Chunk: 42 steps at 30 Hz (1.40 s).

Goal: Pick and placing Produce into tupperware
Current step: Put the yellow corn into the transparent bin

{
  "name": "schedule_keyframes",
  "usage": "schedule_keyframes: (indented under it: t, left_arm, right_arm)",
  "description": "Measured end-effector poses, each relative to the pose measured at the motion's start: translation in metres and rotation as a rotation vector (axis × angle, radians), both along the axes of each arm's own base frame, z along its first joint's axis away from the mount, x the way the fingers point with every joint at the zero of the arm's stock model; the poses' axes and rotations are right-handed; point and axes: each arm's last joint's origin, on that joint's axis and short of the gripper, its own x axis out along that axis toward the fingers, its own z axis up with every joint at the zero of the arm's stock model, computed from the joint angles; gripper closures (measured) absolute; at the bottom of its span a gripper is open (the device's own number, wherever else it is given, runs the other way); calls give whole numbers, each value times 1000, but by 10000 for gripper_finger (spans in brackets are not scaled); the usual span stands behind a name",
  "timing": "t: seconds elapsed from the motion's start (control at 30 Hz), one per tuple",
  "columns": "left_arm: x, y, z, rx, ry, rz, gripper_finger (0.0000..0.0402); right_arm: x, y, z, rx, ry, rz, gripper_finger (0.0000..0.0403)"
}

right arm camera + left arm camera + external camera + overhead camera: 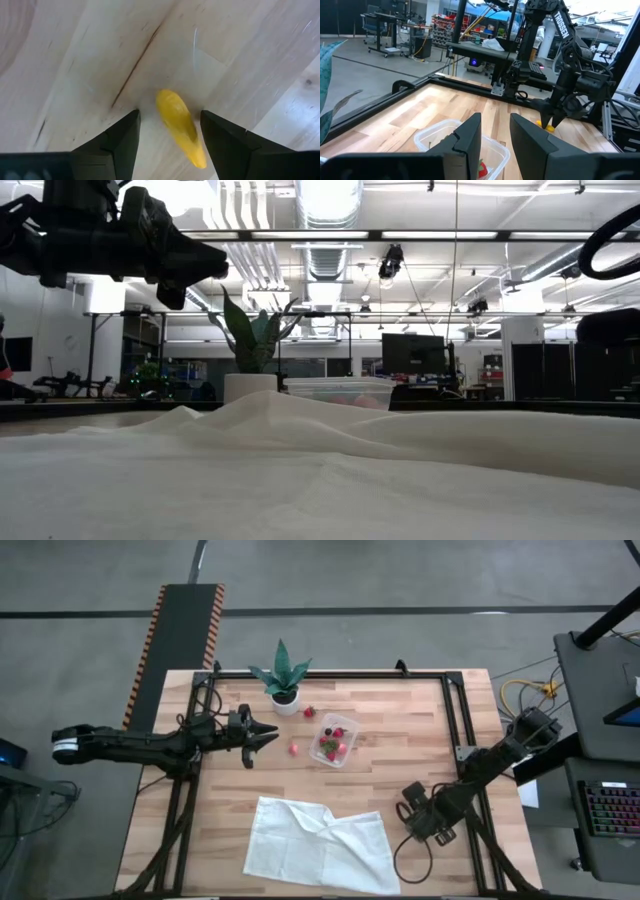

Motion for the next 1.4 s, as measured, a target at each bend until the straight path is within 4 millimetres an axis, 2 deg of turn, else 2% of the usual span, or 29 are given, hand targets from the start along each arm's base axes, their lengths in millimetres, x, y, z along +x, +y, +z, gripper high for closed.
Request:
schedule_keyframes:
  t: [0.2,0.33,0.97,1.4]
  left_arm:
    - [0,0,0,0,0,-2,313]
    - [0,0,0,0,0,-2,313]
    - [0,0,0,-3,-1,-2,313]
    - [0,0,0,-3,-1,-2,313]
  right_arm:
    - [1,-2,0,0,1,-9,202]
    - [1,-2,0,0,1,-9,221]
    - [2,-2,0,-4,0,-4,383]
    - [3,-1,5,5,-7,-9,389]
